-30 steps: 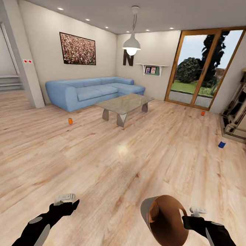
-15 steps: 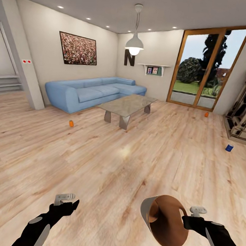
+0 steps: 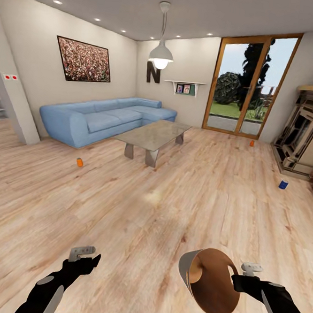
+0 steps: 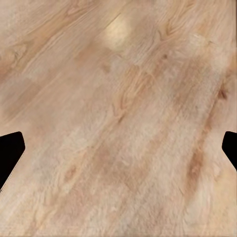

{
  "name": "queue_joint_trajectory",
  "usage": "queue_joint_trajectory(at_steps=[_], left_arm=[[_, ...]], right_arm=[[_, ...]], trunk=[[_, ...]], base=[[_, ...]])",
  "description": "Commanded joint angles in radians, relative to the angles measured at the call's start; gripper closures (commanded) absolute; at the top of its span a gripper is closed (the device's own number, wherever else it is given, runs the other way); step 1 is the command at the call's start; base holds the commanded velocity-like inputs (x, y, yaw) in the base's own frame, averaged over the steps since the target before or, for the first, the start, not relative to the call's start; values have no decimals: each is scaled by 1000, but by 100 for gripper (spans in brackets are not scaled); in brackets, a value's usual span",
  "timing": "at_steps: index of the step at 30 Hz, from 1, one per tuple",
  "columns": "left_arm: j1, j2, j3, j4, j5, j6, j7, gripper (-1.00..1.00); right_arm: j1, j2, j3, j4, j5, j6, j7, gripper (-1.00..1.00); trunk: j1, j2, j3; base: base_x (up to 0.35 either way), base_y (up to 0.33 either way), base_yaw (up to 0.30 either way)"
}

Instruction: Put the three can of soda from the living room inside the tash can in the kitchen.

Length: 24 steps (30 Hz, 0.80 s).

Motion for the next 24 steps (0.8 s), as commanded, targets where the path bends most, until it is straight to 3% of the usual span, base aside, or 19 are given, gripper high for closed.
queue_joint_trajectory(at_steps=[1, 14, 24], left_arm=[[0, 0, 0, 0, 0, 0, 0, -100], [0, 0, 0, 0, -1, 0, -7, -100], [0, 0, -1, 2, -3, 0, -8, -100]], right_arm=[[-1, 0, -1, -1, -13, 2, 5, 100], [0, 0, -1, -1, -13, 2, 5, 100], [0, 1, -1, -1, -13, 2, 5, 100]], trunk=[[0, 0, 0], [0, 0, 0], [0, 0, 0]], base=[[230, 255, -224], [220, 264, -188], [210, 274, -35]])
